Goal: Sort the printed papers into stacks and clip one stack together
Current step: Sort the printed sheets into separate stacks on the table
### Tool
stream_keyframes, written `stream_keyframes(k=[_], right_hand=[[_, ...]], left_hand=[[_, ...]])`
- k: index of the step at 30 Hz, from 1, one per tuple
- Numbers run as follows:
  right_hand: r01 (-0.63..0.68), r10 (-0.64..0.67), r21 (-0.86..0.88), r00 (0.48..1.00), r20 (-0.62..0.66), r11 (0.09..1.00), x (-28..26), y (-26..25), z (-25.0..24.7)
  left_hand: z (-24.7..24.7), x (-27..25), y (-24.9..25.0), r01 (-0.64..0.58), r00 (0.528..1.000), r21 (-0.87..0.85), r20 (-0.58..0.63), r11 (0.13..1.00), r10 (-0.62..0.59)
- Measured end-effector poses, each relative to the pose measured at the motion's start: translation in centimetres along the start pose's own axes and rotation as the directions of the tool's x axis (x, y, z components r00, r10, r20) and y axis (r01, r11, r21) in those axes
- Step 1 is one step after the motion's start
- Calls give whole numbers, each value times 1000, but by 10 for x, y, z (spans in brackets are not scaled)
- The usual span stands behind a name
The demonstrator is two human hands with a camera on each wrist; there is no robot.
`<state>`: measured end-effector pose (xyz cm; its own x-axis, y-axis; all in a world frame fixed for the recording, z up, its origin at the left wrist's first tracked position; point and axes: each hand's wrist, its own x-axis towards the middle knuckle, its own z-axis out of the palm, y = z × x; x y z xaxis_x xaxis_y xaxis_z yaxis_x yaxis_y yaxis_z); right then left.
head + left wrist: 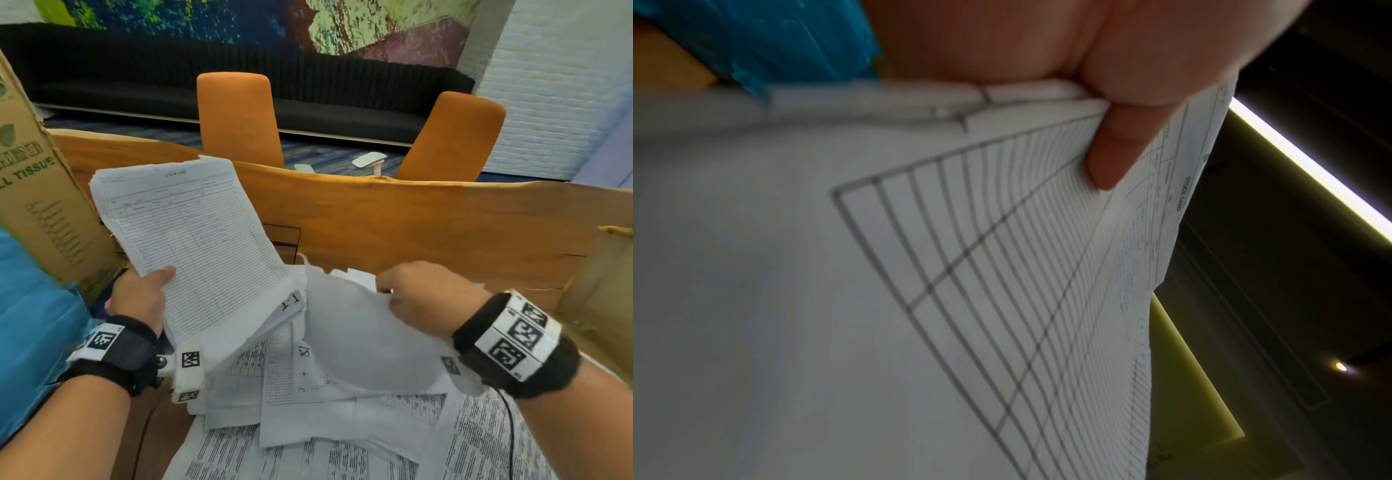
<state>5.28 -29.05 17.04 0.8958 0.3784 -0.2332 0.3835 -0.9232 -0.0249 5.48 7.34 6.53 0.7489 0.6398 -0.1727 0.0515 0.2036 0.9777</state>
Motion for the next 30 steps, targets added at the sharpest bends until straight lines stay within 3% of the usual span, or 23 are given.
stream_keyframes(k=[2,4,9,12,14,16,18,19,21,23,26,28,30], right_hand=[[37,-56,-124,986,-154,992,-9,8,-20],[83,-119,-177,973,-199,981,-13,4,-14],[118,-135,-289,990,-39,950,8,-2,100],[122,-74,-192,967,243,974,12,7,167],[31,-3,-72,933,359,997,8,9,186],[-93,53,93,930,363,991,10,17,187],[-266,207,286,953,220,921,21,32,176],[-360,348,393,932,103,846,29,42,170],[-526,626,537,780,-6,660,47,65,165],[-668,759,564,642,106,486,62,86,175],[-787,788,493,548,282,370,72,104,203],[-772,765,475,585,270,422,70,104,208],[-677,699,509,690,186,532,68,101,200]], left_hand=[[-2,2,1,1,999,-6,-34,1000,-2],[-3,4,0,3,999,1,-49,1000,-3],[-2,5,-5,7,999,54,-53,999,-4],[0,5,-9,-5,998,77,-54,997,9],[1,5,-9,-2,999,74,-50,997,5],[0,7,-10,7,999,98,-51,995,-2],[-1,8,-11,6,998,110,-59,994,1],[-2,9,-12,6,998,110,-62,994,1],[0,7,-12,5,999,117,-54,993,2],[3,4,-12,22,999,122,-51,992,-16],[9,1,-12,30,1000,99,-11,995,-29],[11,1,-10,11,1000,98,20,995,-13],[11,4,-10,0,999,104,33,995,-4]])
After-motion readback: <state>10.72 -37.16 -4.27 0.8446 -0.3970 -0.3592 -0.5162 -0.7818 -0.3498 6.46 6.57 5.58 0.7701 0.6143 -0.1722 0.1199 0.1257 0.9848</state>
